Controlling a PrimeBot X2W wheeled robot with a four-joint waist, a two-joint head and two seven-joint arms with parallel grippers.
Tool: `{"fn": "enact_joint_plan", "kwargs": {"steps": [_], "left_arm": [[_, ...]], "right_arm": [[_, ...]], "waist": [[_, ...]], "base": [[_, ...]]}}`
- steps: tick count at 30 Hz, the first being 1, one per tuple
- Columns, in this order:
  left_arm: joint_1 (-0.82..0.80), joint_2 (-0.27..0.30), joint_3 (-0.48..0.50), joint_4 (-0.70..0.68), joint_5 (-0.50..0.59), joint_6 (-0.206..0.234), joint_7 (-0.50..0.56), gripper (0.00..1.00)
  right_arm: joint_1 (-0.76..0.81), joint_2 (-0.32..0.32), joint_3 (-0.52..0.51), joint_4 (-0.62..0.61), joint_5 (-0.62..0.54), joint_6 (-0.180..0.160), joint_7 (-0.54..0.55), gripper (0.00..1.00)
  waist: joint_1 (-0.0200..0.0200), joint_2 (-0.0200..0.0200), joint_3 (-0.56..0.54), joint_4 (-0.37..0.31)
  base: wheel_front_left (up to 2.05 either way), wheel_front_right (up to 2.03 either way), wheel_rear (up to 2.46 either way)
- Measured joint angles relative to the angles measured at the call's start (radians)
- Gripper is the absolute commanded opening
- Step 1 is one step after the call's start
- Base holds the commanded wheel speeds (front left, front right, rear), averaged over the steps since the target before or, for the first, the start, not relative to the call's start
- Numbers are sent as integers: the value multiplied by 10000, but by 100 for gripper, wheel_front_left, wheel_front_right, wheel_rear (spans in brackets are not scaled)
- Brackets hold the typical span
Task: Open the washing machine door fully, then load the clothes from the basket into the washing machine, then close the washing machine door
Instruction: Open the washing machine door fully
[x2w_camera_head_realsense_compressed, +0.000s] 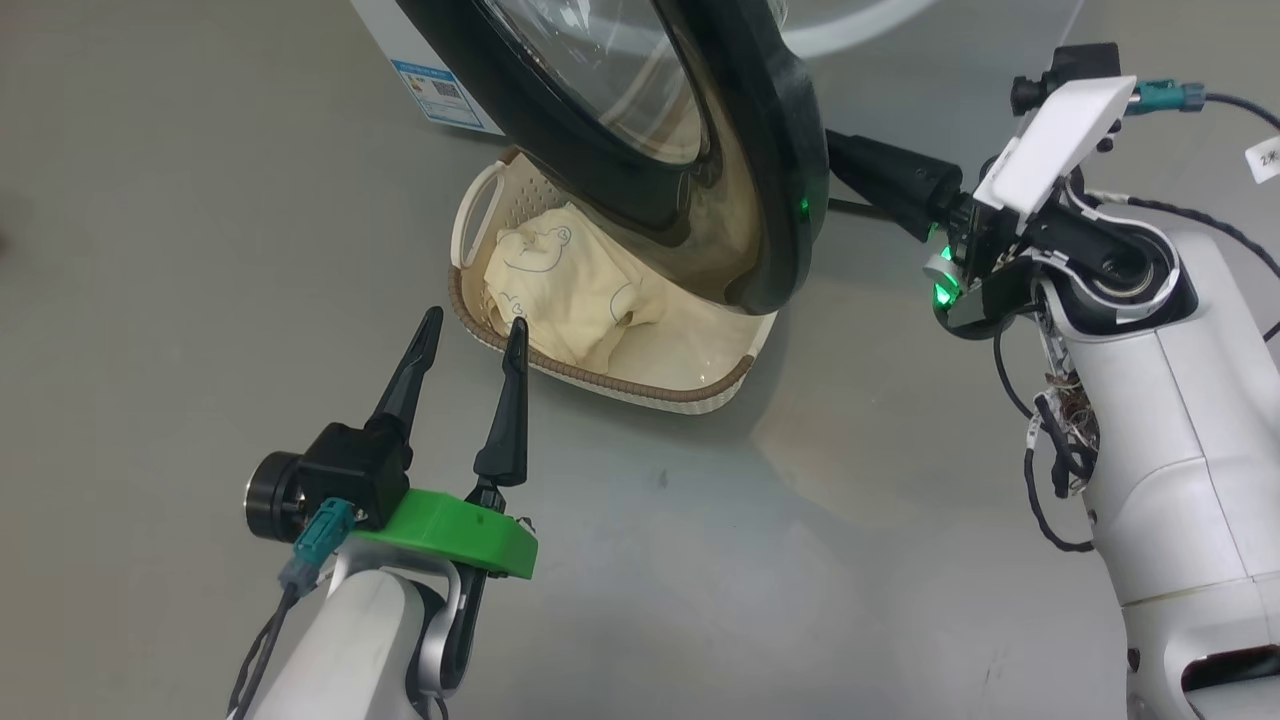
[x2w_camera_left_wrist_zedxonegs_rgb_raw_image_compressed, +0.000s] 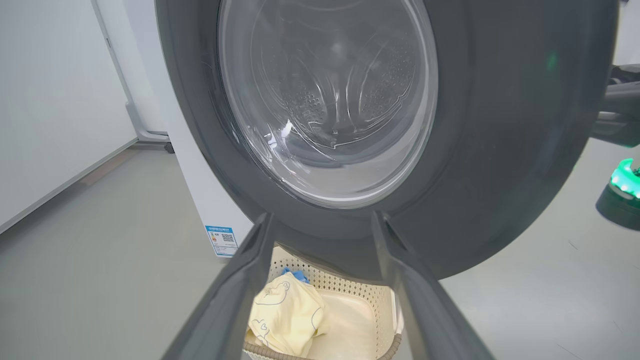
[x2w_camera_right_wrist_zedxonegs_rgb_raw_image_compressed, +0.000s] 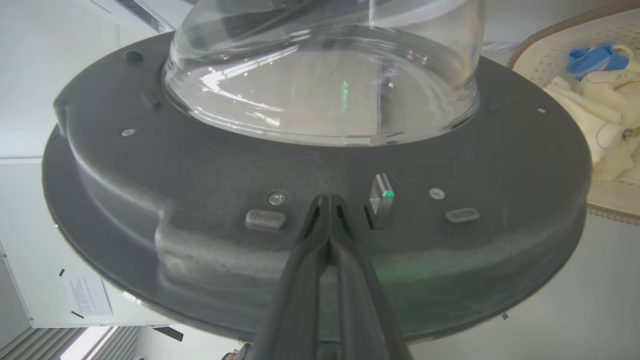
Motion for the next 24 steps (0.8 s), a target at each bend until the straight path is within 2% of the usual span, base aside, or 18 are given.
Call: {"fn": "enact_joint_plan", "kwargs": {"steps": [14,24], "left_arm": [[542,13,-88,343,-2,-4,0,100],[917,23,15,585,219,-29,0,100]], "right_arm": [[1520,104,917,-280,-31,63,-825,0],[2224,84,2178,-525,897,65,-1607,0]], "waist": [[0,0,-931,503],[-1,0,-1609,1137]], "base": [[0,0,0],[0,0,0]]}}
